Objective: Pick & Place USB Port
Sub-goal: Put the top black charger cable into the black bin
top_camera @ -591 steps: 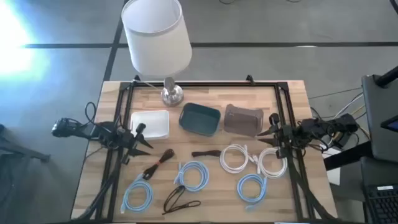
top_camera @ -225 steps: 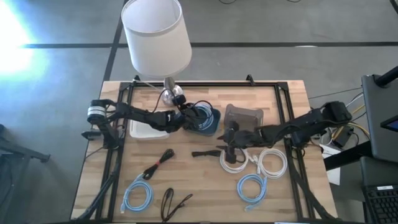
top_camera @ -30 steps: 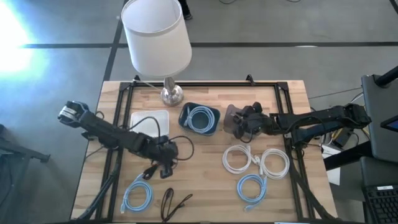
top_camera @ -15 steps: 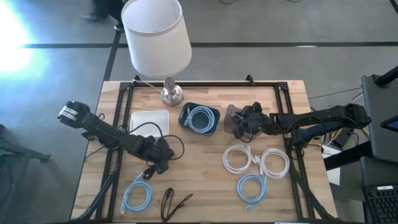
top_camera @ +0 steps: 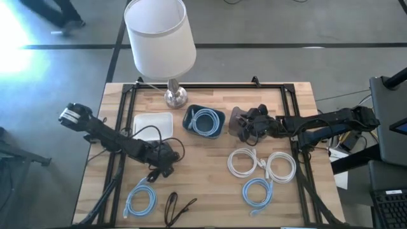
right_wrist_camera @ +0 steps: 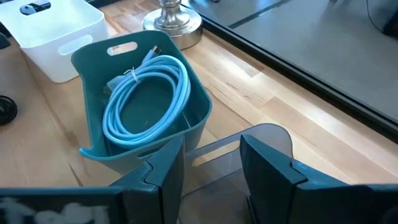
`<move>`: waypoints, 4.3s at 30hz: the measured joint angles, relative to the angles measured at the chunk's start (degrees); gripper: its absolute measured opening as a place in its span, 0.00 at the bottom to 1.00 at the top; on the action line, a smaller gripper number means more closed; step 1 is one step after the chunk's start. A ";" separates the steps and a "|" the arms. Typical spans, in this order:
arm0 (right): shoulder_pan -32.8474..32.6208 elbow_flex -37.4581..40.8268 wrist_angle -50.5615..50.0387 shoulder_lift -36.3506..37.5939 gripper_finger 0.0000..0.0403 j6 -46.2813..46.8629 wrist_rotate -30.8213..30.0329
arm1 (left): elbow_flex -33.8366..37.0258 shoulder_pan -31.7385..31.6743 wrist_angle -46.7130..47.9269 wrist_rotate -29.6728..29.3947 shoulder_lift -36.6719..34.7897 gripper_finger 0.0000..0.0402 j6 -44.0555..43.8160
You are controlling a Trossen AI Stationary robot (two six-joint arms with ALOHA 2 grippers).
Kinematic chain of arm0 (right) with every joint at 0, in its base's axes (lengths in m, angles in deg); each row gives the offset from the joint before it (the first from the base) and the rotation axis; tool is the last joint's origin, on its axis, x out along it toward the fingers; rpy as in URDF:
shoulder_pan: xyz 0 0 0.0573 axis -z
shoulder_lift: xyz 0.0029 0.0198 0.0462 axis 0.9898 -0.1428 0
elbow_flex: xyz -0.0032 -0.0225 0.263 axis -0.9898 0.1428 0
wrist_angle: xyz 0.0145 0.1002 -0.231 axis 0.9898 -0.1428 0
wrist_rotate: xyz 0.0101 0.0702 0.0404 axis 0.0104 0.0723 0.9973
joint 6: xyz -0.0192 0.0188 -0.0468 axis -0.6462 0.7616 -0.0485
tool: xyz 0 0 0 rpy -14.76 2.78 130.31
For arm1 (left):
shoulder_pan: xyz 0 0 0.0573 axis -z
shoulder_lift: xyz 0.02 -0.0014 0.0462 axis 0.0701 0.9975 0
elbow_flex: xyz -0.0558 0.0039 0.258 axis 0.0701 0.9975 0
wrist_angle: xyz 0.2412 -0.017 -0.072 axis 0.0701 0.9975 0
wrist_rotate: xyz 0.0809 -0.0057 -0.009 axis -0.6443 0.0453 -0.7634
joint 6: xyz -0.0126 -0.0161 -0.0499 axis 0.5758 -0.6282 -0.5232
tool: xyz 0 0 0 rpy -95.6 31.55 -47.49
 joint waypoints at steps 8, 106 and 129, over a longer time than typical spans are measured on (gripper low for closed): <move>-0.07 0.02 4.91 -0.09 0.35 -2.85 10.91 | -4.15 -0.04 0.15 -1.40 0.17 0.09 6.10; -1.53 -9.99 13.27 -12.63 0.09 -13.84 28.81 | -14.60 -11.10 -44.49 -8.10 2.69 0.31 59.27; 0.62 -9.09 -28.73 -3.42 0.09 0.22 -3.21 | -14.60 -11.13 -32.55 -8.59 2.71 0.34 50.10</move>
